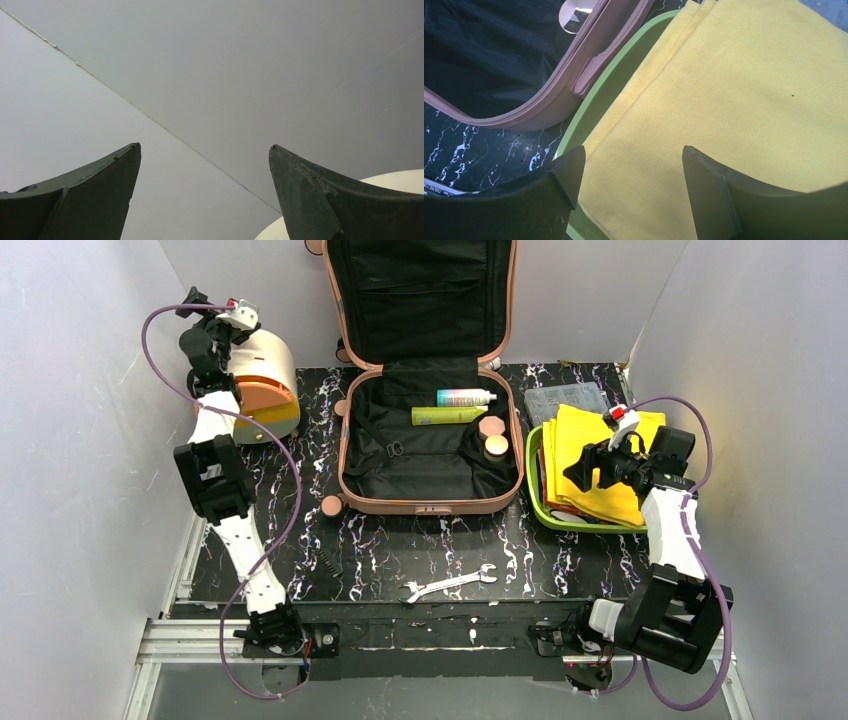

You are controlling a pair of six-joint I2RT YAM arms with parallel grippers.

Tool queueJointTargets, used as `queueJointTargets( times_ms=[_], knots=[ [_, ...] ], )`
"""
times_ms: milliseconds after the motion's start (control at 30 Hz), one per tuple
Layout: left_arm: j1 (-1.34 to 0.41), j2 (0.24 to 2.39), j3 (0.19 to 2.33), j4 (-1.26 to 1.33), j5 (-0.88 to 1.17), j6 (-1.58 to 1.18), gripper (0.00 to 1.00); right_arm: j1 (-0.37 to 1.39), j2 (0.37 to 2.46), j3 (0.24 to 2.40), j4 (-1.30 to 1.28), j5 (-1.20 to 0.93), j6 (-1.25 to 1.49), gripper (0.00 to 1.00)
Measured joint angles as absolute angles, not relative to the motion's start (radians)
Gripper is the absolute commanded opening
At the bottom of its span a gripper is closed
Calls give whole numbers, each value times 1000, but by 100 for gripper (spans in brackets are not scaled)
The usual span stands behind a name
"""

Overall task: Open, take out, and arrange the luggage
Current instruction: Open the drawer of the storage box.

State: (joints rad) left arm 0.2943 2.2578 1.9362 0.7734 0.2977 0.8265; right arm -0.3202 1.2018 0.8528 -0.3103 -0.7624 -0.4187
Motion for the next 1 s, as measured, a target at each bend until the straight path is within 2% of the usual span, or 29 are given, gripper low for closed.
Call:
queueJointTargets(
  times_ms=[267,567,733,867,1000],
  knots=[
    [303,2202,1875,732,302,787,99,-320,1201,853,-310,-767,-418,79],
    [330,2003,1676,593,306,693,99,-321,1201,853,-311,-790,-414,79],
    [395,1901,1615,430,417,645,99,-332,1188,853,-311,-817,-399,79],
    [458,1873,1651,241,550,677,99,-348,1174,853,-311,-840,-391,80],
    [502,1933,1839,-31,685,741,99,-359,1163,853,-311,-859,-388,80]
  ],
)
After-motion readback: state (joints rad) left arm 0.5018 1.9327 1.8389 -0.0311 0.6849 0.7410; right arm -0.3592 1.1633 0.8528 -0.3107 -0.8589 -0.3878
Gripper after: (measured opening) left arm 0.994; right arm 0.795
